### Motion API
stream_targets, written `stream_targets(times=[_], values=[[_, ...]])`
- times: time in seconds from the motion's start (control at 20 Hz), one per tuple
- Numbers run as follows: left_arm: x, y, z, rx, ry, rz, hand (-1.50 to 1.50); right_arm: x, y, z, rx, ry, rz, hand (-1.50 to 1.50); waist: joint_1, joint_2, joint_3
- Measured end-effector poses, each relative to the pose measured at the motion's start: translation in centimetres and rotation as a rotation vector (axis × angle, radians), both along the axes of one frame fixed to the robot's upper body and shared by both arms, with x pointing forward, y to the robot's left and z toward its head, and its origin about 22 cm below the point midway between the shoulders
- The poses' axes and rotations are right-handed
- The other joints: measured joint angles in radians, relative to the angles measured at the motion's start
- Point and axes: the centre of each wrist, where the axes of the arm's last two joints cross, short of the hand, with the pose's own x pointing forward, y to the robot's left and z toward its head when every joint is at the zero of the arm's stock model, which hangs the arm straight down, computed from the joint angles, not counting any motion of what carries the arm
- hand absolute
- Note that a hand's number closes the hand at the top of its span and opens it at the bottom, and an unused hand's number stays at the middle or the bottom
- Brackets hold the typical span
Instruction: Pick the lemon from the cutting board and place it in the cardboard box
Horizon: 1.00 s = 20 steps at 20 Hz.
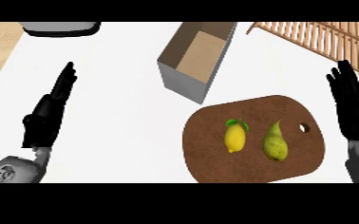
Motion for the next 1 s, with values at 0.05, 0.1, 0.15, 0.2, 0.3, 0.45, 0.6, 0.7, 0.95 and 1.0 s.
stream_targets(times=[0.05, 0.1, 0.15, 0.2, 0.3, 0.45, 0.6, 0.7, 0.95, 1.0], values=[[0.2, 0.3, -0.1, 0.008, 0.011, 0.012, 0.00, -0.2, 0.5, -0.4, 0.003, 0.005, 0.004, -1.50, 0.001, -0.007, -0.002], [0.2, 0.6, -0.4, 0.023, 0.020, 0.033, 0.00, -0.6, 1.3, -0.5, 0.006, 0.011, 0.022, -1.50, 0.001, -0.014, -0.004], [0.1, 1.3, -0.5, 0.041, 0.034, 0.055, 0.00, -0.7, 1.9, -0.7, 0.008, 0.011, 0.042, -1.50, 0.003, -0.018, -0.005], [0.2, 2.2, -0.5, 0.066, 0.048, 0.086, 0.00, -1.1, 3.2, -0.7, 0.015, 0.012, 0.072, -1.50, 0.001, -0.023, -0.006], [0.0, 4.3, -0.7, 0.118, 0.069, 0.157, 0.00, -1.6, 5.8, -0.9, 0.025, 0.011, 0.128, -1.50, 0.006, -0.029, -0.008], [-0.3, 5.0, -1.2, 0.143, 0.103, 0.182, 0.00, -2.2, 3.7, -0.6, -0.360, 0.036, 0.226, -1.50, 0.036, -0.027, -0.024], [-0.3, 5.9, -1.6, 0.154, 0.137, 0.223, 0.00, -4.3, 4.9, -3.6, -0.446, 0.066, 0.265, -1.50, 0.023, -0.030, -0.017], [-0.4, 6.8, -1.6, 0.157, 0.150, 0.242, 0.00, -5.9, 5.9, -5.4, -0.381, 0.026, 0.275, -1.50, 0.014, -0.032, -0.013], [-0.8, 7.9, -2.3, 0.158, 0.165, 0.265, 0.00, -8.3, 4.3, -6.8, -0.360, -0.069, 0.348, -1.50, 0.007, -0.034, -0.010], [-0.7, 7.6, -2.5, 0.159, 0.167, 0.266, 0.00, -8.1, 4.3, -6.7, -0.393, -0.081, 0.357, -1.50, 0.007, -0.034, -0.010]])
